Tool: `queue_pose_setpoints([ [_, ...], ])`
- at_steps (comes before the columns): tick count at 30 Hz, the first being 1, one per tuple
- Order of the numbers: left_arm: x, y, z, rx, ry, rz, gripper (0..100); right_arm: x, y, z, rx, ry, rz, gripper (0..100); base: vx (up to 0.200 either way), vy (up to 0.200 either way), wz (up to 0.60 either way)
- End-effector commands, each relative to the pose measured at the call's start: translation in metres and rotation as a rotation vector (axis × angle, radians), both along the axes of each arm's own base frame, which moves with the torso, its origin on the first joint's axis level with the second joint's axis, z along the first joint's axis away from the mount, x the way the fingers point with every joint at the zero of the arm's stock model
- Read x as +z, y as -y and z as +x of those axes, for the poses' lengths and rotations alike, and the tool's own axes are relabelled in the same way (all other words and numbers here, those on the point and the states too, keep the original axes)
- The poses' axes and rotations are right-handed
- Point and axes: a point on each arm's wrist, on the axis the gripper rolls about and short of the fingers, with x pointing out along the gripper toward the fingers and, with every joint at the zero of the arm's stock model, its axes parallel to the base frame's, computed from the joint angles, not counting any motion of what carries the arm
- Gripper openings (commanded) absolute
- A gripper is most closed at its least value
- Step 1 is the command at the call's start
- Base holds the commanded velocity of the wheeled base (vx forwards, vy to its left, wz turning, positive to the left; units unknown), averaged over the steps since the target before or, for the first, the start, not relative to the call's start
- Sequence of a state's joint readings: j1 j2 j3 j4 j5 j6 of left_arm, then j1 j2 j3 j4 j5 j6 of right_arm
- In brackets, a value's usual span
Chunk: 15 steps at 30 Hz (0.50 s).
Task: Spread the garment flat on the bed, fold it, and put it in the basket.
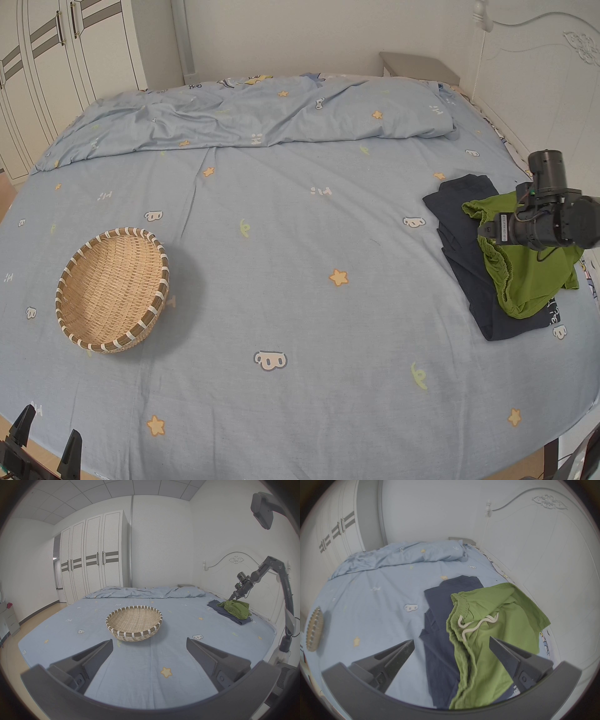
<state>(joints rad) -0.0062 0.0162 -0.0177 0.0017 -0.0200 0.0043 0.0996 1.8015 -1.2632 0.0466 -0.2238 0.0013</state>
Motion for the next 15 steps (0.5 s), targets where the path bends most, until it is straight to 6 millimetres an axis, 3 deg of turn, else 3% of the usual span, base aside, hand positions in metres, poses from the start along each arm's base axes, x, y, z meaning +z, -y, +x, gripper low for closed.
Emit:
queue_pose_setpoints([
  [1, -0.005, 0.000, 0.000, -0.001, -0.004, 0.000, 100, -0.049, -0.002, 0.061, -0.066, -0.061, -0.043, 100, 0.000, 0.000, 0.00],
  [15, -0.005, 0.000, 0.000, 0.000, -0.004, 0.000, 100, -0.048, 0.003, 0.076, -0.090, -0.030, -0.045, 100, 0.000, 0.000, 0.00],
])
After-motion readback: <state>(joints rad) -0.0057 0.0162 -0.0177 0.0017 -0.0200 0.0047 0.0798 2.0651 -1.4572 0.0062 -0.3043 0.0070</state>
